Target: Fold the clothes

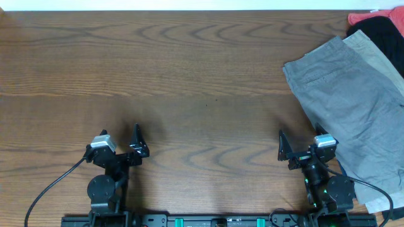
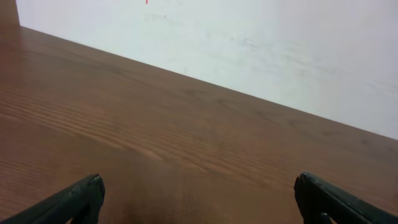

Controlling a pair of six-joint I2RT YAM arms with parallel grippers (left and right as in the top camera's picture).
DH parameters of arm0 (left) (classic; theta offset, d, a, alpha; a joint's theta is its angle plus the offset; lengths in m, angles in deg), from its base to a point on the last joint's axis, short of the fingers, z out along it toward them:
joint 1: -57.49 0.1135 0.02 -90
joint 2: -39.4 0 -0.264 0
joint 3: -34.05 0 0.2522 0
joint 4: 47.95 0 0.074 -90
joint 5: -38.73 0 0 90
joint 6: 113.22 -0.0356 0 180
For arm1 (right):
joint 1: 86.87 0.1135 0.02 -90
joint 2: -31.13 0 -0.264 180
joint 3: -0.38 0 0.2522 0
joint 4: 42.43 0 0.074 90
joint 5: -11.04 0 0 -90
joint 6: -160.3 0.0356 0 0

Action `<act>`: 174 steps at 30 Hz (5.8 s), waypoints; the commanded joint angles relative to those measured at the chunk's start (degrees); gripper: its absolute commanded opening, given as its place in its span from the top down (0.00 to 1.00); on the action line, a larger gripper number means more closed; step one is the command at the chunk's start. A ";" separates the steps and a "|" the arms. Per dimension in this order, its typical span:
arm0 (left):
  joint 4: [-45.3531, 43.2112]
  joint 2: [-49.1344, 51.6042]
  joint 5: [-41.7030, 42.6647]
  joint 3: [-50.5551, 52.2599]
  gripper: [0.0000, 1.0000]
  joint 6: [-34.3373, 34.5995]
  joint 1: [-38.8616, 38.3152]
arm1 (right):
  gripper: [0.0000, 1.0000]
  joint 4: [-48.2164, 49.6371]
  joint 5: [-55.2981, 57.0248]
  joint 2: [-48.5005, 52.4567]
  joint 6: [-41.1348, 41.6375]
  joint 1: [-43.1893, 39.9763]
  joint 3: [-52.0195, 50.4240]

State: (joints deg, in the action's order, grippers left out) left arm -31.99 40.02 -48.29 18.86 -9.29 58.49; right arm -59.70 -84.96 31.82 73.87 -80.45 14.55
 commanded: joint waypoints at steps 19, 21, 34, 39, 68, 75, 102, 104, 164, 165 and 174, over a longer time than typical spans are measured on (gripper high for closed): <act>1.62 -0.39 -0.68 1.20 0.02 0.13 -0.17 | 0.01 0.94 -22.12 -0.26 21.57 -0.11 -0.09; 1.62 -0.39 -0.68 1.20 0.02 0.13 -0.17 | 0.01 0.94 -29.55 -0.26 29.05 -0.11 -0.09; 1.62 -0.39 -0.68 1.20 0.02 0.13 -0.17 | 0.01 3.63 -31.80 -0.26 48.30 -0.11 -0.09; 1.62 -0.39 -0.68 1.20 0.02 0.13 -0.17 | 0.01 18.73 -30.73 -0.26 50.29 -0.13 0.46; 1.62 -0.39 -0.68 1.20 0.02 0.13 -0.17 | 0.01 -49.24 17.20 83.17 -0.04 -0.13 80.41; 1.62 -0.39 -0.68 1.20 0.02 0.13 -0.17 | 0.01 -46.56 16.00 94.82 -4.79 -0.07 86.97; 1.62 -0.39 -0.68 1.20 0.02 0.13 -0.17 | 0.24 -27.65 20.20 124.10 -13.97 -0.70 87.03; 1.62 -0.39 -0.68 1.20 0.02 0.13 -0.17 | 0.25 -27.23 20.17 124.89 -13.97 -1.01 87.03; 1.62 -0.39 -0.68 1.20 0.02 0.13 -0.17 | 0.99 -35.54 -1.64 108.19 6.93 40.81 94.25; 1.62 -0.39 -0.68 1.20 0.02 0.13 -0.17 | 0.98 -35.85 -0.87 108.17 7.52 41.51 94.27; 1.62 -0.39 -0.68 1.20 0.02 0.13 -0.17 | 0.62 -38.80 -10.16 104.76 9.68 42.21 94.44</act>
State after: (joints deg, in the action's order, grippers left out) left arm -31.97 40.00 -48.29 18.86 -9.29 58.49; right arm -97.62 -91.48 140.27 82.46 -37.68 108.21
